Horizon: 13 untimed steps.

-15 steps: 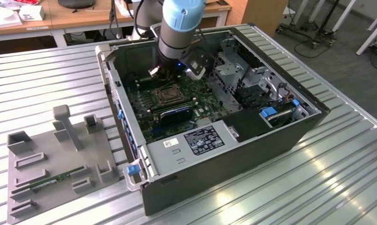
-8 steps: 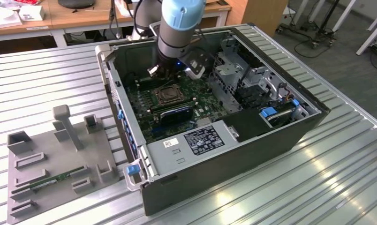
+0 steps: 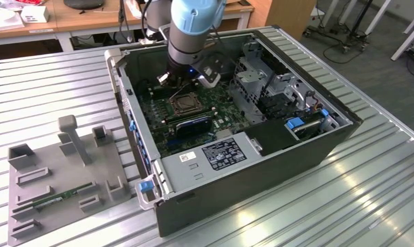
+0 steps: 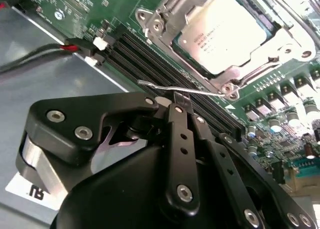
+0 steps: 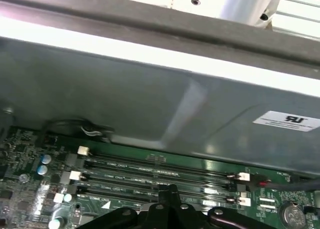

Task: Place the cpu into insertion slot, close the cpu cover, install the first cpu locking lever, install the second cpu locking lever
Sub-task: 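Install the first cpu locking lever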

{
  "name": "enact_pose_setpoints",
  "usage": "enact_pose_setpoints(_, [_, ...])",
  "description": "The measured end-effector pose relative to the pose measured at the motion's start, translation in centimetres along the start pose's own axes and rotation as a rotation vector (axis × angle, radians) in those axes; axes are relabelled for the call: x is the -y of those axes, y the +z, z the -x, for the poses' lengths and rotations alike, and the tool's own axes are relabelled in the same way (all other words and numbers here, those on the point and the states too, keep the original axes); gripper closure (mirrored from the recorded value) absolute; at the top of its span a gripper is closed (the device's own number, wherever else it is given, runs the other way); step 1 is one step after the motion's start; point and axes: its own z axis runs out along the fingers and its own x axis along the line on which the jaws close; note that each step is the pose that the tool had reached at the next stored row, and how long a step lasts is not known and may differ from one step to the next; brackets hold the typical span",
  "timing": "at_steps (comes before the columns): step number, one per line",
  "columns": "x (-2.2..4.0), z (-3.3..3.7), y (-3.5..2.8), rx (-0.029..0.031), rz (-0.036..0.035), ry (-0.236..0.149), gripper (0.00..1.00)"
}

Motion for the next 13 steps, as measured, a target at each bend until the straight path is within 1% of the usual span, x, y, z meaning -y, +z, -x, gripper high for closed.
enact_pose_setpoints(1, [-0.02,-0.11,-0.01,0.0006,0.0019,0.000,0.89])
enact_pose_setpoints(2, [-0.05,-0.23,-0.04,0.0013,0.0057,0.000,0.89])
enact_pose_setpoints(4, [-0.09,-0.44,-0.07,0.0027,0.0144,0.001,0.89])
enact_pose_setpoints(6, [-0.13,-0.62,-0.09,0.0043,0.0248,0.001,0.89])
enact_pose_setpoints(7, [-0.17,-0.68,-0.14,0.0049,0.0284,0.002,0.89])
enact_pose_setpoints(9, [-0.28,-0.75,-0.38,0.0062,0.0313,0.001,0.89])
enact_pose_setpoints(10, [-0.46,-0.78,-0.81,0.0081,0.0326,0.001,0.89])
enact_pose_setpoints(13, [-0.49,-0.76,-1.01,0.0084,0.0327,0.001,0.89])
